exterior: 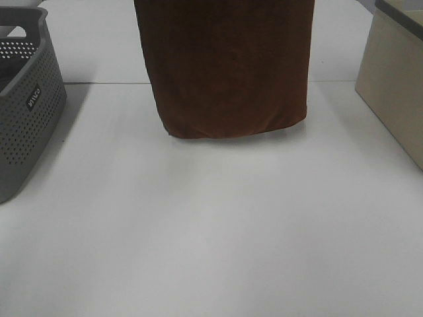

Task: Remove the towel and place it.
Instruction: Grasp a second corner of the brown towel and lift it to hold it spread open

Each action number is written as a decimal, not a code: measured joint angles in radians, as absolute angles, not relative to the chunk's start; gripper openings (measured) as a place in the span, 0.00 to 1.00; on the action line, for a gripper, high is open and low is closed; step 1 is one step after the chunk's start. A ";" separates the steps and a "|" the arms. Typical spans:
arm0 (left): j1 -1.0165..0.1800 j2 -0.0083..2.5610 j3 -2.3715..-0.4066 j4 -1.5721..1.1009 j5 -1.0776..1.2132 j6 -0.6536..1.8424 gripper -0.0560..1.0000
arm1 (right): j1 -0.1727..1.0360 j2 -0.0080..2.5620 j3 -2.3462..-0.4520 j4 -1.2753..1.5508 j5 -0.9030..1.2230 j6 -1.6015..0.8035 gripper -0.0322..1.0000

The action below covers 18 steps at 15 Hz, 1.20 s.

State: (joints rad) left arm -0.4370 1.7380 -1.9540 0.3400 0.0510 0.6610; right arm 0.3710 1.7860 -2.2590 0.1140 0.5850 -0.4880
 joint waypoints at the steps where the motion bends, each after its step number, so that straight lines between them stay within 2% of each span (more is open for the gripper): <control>1: -0.422 1.761 -1.954 0.329 -0.026 0.661 0.05 | 0.371 1.802 -2.259 0.112 0.539 -0.488 0.04; 10: -0.305 1.957 -1.965 0.203 -0.450 0.661 0.05 | 0.371 1.961 -2.260 0.171 0.223 -0.473 0.04; 12: -0.287 2.004 -2.013 0.182 -0.461 0.647 0.05 | 0.371 1.990 -2.260 0.171 0.159 -0.473 0.04; 18: -0.263 2.273 -2.458 0.174 -0.387 0.530 0.05 | 0.368 2.055 -2.260 0.171 0.017 -0.473 0.04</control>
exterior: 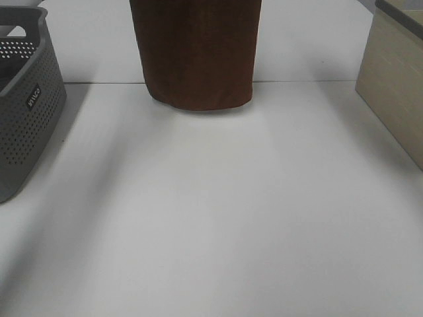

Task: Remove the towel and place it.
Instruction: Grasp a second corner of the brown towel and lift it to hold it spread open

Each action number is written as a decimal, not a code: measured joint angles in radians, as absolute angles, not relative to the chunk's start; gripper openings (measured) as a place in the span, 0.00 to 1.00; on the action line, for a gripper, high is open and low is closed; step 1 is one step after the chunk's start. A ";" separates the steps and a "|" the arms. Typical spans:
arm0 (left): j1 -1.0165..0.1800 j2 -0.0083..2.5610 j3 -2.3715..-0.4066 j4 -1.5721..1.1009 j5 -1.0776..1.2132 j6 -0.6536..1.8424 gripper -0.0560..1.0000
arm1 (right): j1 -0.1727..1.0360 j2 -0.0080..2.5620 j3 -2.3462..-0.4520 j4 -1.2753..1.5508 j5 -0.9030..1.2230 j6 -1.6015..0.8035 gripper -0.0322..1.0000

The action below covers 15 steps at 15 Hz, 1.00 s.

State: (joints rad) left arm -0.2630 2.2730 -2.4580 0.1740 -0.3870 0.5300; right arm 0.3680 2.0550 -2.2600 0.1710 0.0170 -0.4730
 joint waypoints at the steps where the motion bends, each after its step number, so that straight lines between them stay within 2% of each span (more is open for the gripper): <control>1: -0.263 2.297 -2.501 0.177 -0.374 0.530 0.05 | 0.363 2.063 -2.260 0.171 0.007 -0.473 0.04; 11: -0.252 2.312 -2.531 0.214 -0.327 0.530 0.05 | 0.347 2.084 -2.269 0.171 -0.033 -0.468 0.04; 15: -0.252 2.312 -2.531 0.283 -0.268 0.525 0.05 | 0.347 2.084 -2.269 0.172 0.023 -0.467 0.04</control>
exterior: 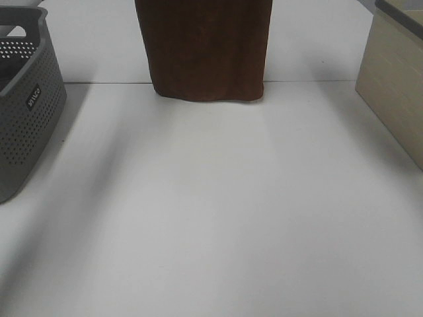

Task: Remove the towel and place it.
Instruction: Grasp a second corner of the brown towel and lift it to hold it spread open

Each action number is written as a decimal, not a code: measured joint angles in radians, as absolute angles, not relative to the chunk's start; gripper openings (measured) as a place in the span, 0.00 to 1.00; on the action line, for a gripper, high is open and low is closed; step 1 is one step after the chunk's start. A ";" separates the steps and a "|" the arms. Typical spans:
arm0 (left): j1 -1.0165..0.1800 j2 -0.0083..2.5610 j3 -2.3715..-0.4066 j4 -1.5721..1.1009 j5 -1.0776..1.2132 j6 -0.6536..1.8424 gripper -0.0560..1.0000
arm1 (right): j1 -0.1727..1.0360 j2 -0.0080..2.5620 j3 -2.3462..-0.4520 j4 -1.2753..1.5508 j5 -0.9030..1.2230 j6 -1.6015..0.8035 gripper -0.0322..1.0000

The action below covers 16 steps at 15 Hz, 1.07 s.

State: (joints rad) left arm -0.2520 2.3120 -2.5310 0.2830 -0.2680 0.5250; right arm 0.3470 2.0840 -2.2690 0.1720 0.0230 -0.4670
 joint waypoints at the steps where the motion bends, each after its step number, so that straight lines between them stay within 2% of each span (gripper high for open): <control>1: -0.252 2.312 -2.531 0.303 -0.223 0.502 0.05 | 0.347 2.084 -2.269 0.172 0.063 -0.467 0.04; 5: -0.262 2.309 -2.531 0.309 0.000 0.423 0.05 | 0.347 2.082 -2.269 0.173 0.273 -0.445 0.04; 8: -0.300 2.279 -2.531 0.274 0.290 0.424 0.05 | 0.347 2.038 -2.269 0.174 0.489 -0.411 0.04; 10: -0.344 2.194 -2.531 0.226 0.692 0.452 0.05 | 0.347 1.977 -2.269 0.174 0.682 -0.366 0.04; 12: -0.354 2.141 -2.531 0.199 0.935 0.452 0.05 | 0.347 1.931 -2.269 0.172 0.871 -0.334 0.04; 16: -0.355 2.090 -2.531 0.139 1.190 0.439 0.05 | 0.347 1.859 -2.269 0.168 1.156 -0.282 0.04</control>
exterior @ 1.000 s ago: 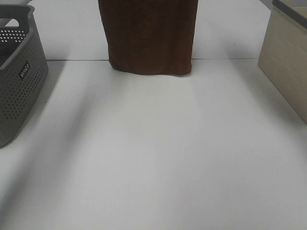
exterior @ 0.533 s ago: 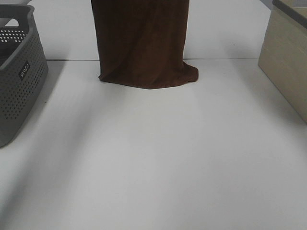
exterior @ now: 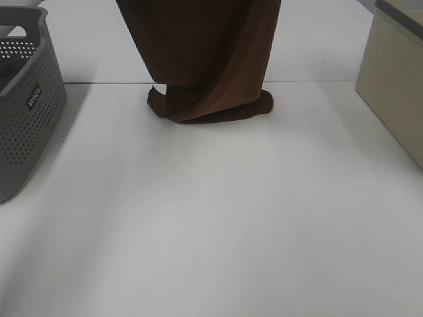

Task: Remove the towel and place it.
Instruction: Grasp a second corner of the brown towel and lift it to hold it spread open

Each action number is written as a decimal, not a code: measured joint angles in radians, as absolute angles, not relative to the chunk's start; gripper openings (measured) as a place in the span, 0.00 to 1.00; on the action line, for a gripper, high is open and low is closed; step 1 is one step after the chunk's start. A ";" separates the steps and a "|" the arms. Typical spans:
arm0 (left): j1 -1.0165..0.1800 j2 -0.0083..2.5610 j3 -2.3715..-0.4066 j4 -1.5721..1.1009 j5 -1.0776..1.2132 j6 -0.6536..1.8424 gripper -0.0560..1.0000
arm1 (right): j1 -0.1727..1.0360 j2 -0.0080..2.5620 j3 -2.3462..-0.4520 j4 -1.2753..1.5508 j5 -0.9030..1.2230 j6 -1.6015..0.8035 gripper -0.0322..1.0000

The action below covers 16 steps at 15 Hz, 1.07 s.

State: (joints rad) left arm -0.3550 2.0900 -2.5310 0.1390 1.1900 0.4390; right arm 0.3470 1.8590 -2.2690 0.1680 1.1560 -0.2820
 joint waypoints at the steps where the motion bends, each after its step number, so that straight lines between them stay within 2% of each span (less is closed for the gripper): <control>1: -0.358 2.084 -2.531 0.124 1.206 0.385 0.05 | 0.347 1.848 -2.269 0.164 1.198 -0.271 0.04; 3: -0.358 2.031 -2.495 0.076 1.212 0.258 0.05 | 0.347 1.817 -2.269 0.153 1.219 -0.221 0.04; 6: -0.361 1.895 -2.311 0.062 1.212 0.232 0.05 | 0.348 1.740 -2.184 0.161 1.219 -0.179 0.04; 10: -0.365 1.646 -1.947 0.027 1.210 0.241 0.05 | 0.354 1.577 -1.909 0.227 1.218 -0.169 0.04; 16: -0.372 1.397 -1.576 -0.069 1.195 0.321 0.05 | 0.360 1.334 -1.576 0.296 1.215 -0.167 0.04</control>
State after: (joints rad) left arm -0.3720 1.3970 -1.5760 -0.0690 1.1950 0.3210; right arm 0.3600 1.3340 -1.5760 0.2960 1.2150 -0.1670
